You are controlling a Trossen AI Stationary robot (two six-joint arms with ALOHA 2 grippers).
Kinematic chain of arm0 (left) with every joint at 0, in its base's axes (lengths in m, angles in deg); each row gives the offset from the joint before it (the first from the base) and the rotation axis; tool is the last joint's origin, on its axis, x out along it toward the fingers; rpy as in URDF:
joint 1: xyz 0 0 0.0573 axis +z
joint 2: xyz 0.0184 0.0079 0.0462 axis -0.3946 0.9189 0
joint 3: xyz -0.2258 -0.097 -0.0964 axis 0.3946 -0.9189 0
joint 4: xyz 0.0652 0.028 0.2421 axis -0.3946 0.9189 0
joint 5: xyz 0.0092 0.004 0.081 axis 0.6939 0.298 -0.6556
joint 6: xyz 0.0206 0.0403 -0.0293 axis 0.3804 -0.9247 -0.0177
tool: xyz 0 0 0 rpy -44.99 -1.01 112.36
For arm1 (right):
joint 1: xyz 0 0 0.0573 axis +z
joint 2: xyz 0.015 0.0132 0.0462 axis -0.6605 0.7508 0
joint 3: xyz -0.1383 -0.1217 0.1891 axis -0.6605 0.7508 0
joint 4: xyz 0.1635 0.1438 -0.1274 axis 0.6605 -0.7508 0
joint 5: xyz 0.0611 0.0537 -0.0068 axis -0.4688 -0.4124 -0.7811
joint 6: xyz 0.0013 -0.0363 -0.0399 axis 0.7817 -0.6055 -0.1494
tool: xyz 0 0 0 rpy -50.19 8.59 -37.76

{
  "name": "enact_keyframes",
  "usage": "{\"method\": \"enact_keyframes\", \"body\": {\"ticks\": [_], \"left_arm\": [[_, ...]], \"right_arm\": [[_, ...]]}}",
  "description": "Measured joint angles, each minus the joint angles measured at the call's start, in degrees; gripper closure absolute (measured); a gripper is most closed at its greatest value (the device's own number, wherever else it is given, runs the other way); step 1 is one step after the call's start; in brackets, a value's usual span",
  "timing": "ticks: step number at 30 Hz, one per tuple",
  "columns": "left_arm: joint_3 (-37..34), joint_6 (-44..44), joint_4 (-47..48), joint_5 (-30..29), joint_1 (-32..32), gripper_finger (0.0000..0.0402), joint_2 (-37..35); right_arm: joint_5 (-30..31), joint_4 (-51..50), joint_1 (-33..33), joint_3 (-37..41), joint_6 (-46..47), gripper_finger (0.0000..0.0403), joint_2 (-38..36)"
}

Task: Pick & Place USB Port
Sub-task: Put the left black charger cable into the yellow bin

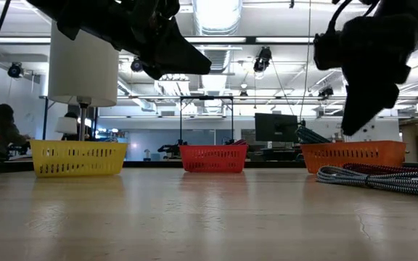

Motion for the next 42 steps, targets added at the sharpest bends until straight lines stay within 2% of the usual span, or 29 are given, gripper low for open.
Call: {"method": "enact_keyframes", "body": {"ticks": [9,17,19,26,42], "left_arm": [[0.00,0.15,0.04,-0.01,0.00,0.0303,0.00],[0.00,0.17,0.60,0.01,0.00,0.0303,0.00],[0.00,0.32,0.74,-0.01,0.01,0.0303,0.00],[0.00,0.37,0.86,-0.01,0.00,0.0303,0.00],[0.00,0.37,0.81,-0.01,0.00,0.0303,0.00]], "right_arm": [[-6.35,-1.29,1.80,-8.84,1.59,0.0280,14.83],[-7.05,-21.06,1.78,-21.00,10.63,0.0280,24.42],[-9.17,-23.46,1.76,-22.39,11.60,0.0280,26.01],[-10.81,-23.00,1.74,-23.79,8.77,0.0280,28.67],[-10.63,-18.89,1.76,-23.40,9.62,0.0280,27.84]]}}
